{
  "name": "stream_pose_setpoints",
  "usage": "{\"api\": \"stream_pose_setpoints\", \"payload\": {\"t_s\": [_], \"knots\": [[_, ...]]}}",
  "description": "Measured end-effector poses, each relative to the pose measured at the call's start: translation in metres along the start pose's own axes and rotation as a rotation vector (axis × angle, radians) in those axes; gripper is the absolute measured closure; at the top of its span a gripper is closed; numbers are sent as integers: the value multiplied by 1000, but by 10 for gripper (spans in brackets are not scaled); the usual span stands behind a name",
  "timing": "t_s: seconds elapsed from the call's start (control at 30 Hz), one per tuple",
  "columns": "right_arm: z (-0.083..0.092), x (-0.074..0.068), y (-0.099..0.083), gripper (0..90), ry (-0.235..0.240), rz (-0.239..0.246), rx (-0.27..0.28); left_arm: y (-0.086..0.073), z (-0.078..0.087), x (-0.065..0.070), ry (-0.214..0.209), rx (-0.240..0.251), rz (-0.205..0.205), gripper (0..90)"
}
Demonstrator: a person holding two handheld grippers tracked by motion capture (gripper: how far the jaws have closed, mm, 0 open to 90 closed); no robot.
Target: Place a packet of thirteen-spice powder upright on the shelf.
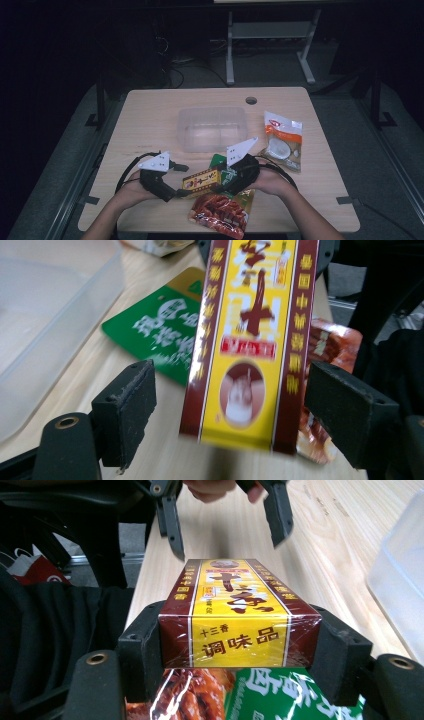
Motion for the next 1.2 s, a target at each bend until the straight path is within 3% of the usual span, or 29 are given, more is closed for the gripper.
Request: {"api": "stream_pose_setpoints", "payload": {"t_s": [0.37,0.5,0.53,0.73,1.07,1.2], "knots": [[16,2,-6,322,-48,-28,14,-16,15,-17,68,-30,55,202],[27,3,-8,322,-75,-26,19,-24,15,-22,84,-66,55,202],[32,1,-8,321,-81,-45,31,-26,14,-24,93,-73,59,202],[49,6,-5,322,-116,-48,51,-31,12,-27,103,-84,71,202],[63,16,1,322,-161,-57,64,-36,10,-29,106,-110,86,203],[70,22,7,322,-187,-70,72,-37,9,-30,113,-118,77,203]]}}
Point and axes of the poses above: each handheld gripper's, and its own axes: z roughly backward along the jaws, y roughly out of its top, x roughly to its right, the point moved 5 cm from there along -z, roughly forward along the jaws, and after that the axes turned 13 degrees about y, right-handed, at the moved point
